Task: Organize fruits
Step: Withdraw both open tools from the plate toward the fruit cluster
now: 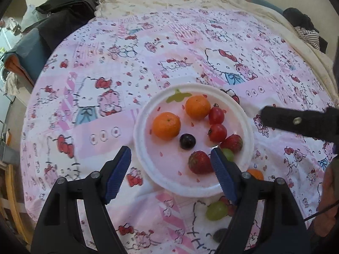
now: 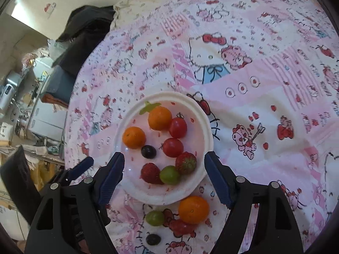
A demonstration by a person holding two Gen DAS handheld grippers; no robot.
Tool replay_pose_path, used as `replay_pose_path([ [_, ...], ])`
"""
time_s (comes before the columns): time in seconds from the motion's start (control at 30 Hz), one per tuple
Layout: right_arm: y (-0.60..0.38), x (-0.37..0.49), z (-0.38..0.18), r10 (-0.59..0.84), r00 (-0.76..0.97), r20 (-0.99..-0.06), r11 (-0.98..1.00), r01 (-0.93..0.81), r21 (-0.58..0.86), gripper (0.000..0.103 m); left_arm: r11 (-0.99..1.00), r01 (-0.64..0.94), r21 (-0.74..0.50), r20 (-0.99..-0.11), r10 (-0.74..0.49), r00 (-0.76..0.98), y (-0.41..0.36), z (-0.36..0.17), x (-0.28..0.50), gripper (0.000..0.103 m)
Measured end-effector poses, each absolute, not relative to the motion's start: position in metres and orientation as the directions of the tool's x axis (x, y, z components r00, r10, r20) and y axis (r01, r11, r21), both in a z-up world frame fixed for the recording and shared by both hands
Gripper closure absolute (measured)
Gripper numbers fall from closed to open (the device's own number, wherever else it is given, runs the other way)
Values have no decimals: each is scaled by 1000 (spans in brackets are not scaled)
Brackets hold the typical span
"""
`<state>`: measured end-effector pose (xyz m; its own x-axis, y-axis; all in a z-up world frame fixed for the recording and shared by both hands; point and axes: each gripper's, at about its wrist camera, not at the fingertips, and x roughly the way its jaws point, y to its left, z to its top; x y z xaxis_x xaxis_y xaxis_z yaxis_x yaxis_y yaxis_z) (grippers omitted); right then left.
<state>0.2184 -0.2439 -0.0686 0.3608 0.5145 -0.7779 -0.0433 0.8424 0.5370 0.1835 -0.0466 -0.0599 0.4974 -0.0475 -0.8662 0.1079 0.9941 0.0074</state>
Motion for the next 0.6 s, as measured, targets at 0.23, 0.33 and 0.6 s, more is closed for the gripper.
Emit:
replay_pose_path([
  [0.23,-265,194,-48,503,405,-763,836,-6,548,23,999,39,0,-853,-21,522,-24,-43,168,28],
  [0.33,-273,184,-42,501,413,-761,833,10,554,23,1000,11,-29,-856,-31,516,-14,-41,160,28],
  [0.6,-284,160,-36,472,419,-776,848,27,530,23,997,3,-75,-868,-66,492,-11,-42,134,28],
])
